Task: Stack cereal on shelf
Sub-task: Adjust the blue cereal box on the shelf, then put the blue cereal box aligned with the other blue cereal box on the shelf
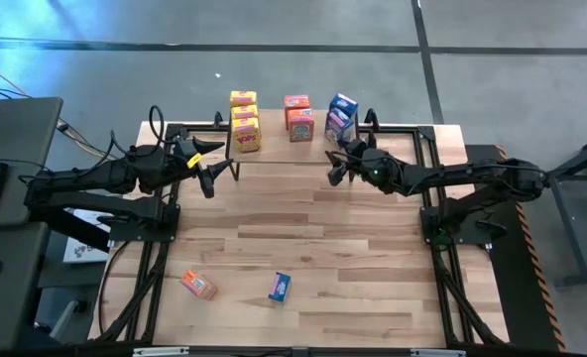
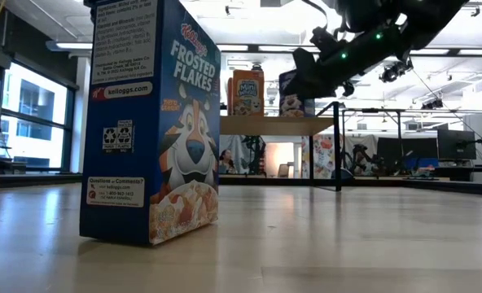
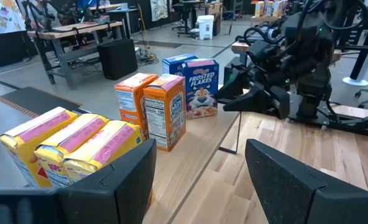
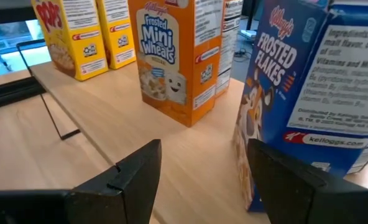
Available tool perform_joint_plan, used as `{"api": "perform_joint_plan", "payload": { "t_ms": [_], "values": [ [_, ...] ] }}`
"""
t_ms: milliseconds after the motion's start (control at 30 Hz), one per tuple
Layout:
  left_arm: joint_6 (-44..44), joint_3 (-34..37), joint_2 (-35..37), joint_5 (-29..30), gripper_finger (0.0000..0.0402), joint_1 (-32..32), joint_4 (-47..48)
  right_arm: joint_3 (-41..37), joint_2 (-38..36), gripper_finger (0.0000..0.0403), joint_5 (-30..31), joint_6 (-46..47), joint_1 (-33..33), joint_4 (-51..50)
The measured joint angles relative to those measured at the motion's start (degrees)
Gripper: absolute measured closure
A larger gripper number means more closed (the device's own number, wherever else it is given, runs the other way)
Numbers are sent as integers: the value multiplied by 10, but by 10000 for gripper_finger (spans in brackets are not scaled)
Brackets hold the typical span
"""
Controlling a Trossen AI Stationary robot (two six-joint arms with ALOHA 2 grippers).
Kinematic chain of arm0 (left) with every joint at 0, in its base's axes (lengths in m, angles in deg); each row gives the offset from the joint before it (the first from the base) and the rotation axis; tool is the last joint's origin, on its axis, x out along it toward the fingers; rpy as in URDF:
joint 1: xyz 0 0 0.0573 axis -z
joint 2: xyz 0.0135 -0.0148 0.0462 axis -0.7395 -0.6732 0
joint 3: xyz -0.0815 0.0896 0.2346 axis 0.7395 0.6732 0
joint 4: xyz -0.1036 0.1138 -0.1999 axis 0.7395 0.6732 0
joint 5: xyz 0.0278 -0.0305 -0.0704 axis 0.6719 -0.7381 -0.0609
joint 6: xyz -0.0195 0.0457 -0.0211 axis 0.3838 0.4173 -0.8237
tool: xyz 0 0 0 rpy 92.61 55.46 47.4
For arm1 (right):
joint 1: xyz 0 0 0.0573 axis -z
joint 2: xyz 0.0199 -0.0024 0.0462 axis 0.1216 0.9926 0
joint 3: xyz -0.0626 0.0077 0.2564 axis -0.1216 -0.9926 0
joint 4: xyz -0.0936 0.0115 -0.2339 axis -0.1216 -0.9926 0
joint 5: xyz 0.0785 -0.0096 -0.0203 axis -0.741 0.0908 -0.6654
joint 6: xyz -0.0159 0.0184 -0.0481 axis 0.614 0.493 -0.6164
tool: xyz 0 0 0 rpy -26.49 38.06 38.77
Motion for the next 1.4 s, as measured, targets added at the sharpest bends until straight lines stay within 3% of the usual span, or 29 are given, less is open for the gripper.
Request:
{"api": "perform_joint_plan", "payload": {
  "t_ms": [967, 1400],
  "values": [
    [-2, 0, 0, 0, 163, 0, 0, 0, -19, 171, 65, -6, 0, -16],
    [-2, 0, 0, -9, 163, 0, 0, 0, -19, 171, 37, -3, -7, -16]
  ]
}}
